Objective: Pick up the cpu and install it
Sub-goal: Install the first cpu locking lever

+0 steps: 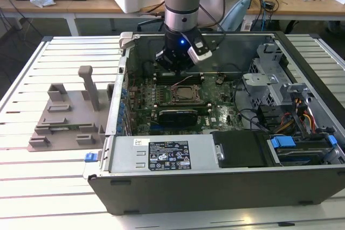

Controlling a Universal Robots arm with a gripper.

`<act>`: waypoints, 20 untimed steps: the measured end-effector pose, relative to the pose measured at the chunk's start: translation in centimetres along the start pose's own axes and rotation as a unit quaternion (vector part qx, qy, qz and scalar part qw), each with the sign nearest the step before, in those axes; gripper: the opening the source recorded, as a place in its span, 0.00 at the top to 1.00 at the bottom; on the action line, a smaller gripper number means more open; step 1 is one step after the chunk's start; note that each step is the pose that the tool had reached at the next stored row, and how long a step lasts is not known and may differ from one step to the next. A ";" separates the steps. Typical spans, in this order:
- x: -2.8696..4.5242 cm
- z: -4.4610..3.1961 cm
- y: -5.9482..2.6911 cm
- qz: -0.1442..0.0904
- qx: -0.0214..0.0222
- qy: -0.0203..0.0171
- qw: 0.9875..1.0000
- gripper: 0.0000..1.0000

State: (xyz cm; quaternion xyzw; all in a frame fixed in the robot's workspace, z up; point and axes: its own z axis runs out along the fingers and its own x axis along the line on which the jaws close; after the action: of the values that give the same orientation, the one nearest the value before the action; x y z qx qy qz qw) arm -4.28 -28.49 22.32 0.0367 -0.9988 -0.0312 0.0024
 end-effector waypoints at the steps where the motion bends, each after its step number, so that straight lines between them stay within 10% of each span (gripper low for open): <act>1: -0.12 0.14 -0.01 0.000 0.000 0.000 1.000 0.89; 20: -3.20 2.04 -0.56 0.000 0.000 0.005 1.000 0.89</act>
State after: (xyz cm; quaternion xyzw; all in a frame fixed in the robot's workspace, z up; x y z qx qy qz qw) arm -1.06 -28.68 20.25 0.0373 -0.9988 -0.0314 0.0073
